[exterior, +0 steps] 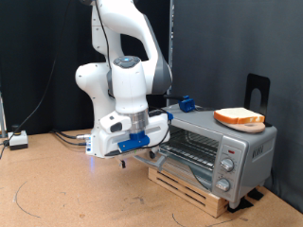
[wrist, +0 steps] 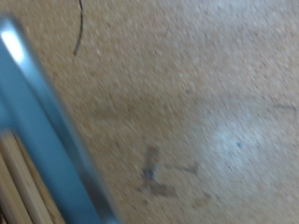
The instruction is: Make a piece of toast with the oven
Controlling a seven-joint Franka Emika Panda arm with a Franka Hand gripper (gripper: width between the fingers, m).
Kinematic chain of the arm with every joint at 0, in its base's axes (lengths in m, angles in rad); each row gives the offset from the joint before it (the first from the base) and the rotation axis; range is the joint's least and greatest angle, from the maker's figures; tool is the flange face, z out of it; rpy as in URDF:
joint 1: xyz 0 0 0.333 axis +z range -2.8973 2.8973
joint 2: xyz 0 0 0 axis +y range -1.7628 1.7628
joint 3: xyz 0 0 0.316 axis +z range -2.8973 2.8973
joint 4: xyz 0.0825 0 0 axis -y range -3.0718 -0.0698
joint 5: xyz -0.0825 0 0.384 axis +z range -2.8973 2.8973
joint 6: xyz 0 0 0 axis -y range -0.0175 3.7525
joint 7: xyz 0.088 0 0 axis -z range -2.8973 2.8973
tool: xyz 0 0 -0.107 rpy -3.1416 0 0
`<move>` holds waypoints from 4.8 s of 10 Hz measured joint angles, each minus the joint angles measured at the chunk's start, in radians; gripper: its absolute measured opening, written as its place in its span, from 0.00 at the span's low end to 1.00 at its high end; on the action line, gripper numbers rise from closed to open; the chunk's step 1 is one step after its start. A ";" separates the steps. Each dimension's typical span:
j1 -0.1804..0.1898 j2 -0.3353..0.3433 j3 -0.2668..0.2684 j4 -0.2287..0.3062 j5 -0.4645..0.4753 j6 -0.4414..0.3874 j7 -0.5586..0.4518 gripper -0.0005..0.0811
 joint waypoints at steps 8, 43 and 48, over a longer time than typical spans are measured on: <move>-0.012 0.141 -0.023 0.072 -0.062 0.019 -0.007 1.00; -0.156 -0.112 -0.010 0.152 0.387 -0.659 -0.682 1.00; -0.146 -0.246 -0.002 0.146 0.437 -0.857 -1.111 1.00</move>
